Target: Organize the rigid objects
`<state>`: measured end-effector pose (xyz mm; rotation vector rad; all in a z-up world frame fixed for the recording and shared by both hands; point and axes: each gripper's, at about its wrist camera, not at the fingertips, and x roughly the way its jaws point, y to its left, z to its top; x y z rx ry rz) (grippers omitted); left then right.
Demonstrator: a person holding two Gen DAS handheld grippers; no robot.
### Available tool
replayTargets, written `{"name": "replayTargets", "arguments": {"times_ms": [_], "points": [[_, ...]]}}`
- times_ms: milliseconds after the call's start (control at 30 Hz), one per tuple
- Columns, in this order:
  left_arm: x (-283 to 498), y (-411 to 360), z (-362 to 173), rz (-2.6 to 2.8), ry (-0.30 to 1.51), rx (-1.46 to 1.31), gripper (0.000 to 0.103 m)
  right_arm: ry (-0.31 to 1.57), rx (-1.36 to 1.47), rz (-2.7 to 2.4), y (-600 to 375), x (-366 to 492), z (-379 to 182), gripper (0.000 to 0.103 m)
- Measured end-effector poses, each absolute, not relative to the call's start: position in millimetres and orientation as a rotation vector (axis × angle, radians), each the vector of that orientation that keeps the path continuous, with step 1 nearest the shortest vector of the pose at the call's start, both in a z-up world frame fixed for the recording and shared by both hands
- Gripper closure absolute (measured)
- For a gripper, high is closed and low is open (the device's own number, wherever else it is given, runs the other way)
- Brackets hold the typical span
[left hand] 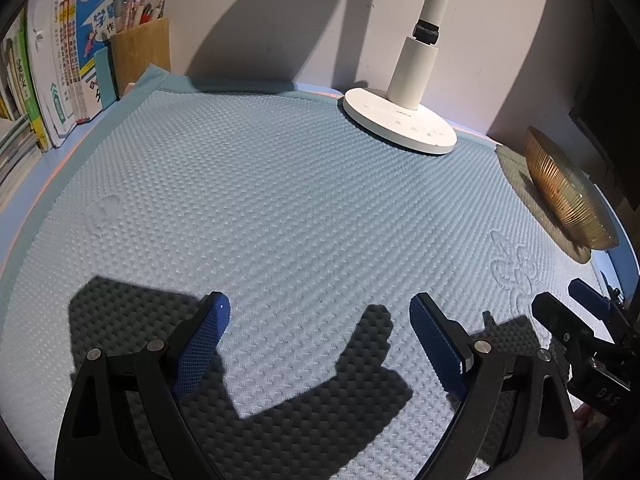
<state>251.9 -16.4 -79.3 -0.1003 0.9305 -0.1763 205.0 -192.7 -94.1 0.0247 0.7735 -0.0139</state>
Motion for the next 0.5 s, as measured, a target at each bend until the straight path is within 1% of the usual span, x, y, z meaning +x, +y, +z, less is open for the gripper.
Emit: {"name": "replayTargets", "arguments": {"times_ms": [167, 267, 333, 433, 500], "points": [[251.8, -20.2, -81.0, -0.168, 0.942, -0.076, 0.008, 0.778, 0.024, -0.013, -192.8, 205.7, -94.5, 0.011], [253.2, -24.9, -83.2, -0.163, 0.960, -0.047, 0.002, 0.785, 0.023, -0.010, -193.8, 206.8, -95.3, 0.011], [255.1, -30.6, -86.2, -0.146, 0.981, -0.007, 0.001, 0.804, 0.023, -0.012, -193.3, 209.4, -97.6, 0.011], [255.3, -42.5, -89.4, -0.105, 0.997, 0.080, 0.000, 0.893, 0.023, -0.009, -192.6, 221.8, -108.0, 0.003], [255.6, -39.9, -89.6, -0.108, 1.004, 0.062, 0.000, 0.960, 0.020, -0.008, -191.6, 230.7, -116.5, 0.001]]}}
